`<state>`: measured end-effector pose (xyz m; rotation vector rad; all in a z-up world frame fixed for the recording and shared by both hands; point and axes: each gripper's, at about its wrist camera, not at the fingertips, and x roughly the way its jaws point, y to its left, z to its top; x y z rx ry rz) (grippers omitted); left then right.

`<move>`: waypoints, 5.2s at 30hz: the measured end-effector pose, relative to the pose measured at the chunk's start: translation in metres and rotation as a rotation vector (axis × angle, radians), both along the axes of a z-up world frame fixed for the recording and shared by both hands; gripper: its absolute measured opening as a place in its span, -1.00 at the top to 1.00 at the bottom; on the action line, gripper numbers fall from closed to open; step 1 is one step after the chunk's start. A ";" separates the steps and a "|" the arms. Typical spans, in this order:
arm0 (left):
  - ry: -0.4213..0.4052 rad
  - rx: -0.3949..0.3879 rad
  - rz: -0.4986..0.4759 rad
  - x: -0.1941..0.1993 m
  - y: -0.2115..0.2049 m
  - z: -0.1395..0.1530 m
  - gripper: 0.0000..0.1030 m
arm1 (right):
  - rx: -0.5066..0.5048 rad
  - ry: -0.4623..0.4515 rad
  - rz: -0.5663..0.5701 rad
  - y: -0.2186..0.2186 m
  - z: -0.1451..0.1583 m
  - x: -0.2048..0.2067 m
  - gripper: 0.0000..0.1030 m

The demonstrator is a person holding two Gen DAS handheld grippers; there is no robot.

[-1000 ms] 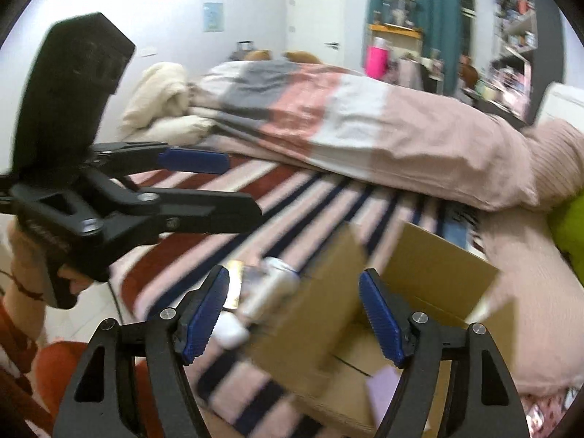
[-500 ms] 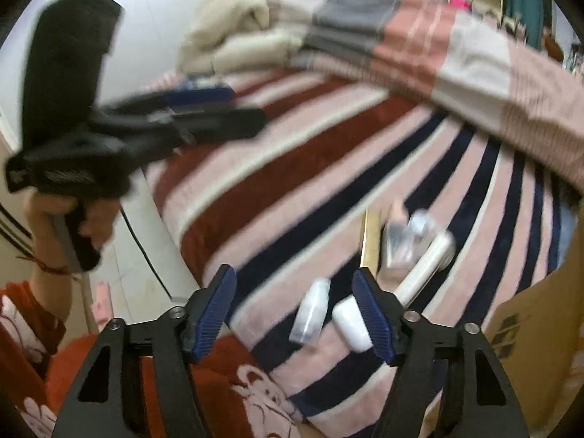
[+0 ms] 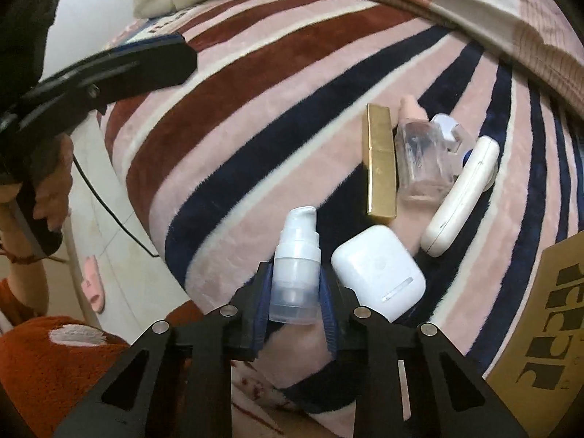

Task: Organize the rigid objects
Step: 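Grasp the white pump bottle with the right gripper, then lower the white pump bottle into the cardboard box and release, then grasp the white earbud case with the right gripper, then place the white earbud case into the cardboard box and release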

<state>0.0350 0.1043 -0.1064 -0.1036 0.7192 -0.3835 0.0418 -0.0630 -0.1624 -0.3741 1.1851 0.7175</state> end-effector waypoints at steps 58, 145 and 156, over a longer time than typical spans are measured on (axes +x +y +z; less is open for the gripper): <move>-0.038 -0.008 -0.374 0.064 -0.246 0.136 -0.57 | 0.222 -0.460 -0.350 -0.219 0.154 -0.008 0.08; 0.127 -0.103 -0.503 0.084 -0.279 0.120 0.33 | 0.221 -0.607 -0.228 -0.193 0.159 -0.005 -0.01; 0.092 -0.040 -0.465 0.089 -0.285 0.119 -0.32 | 0.216 -0.519 -0.282 -0.221 0.146 0.002 -0.22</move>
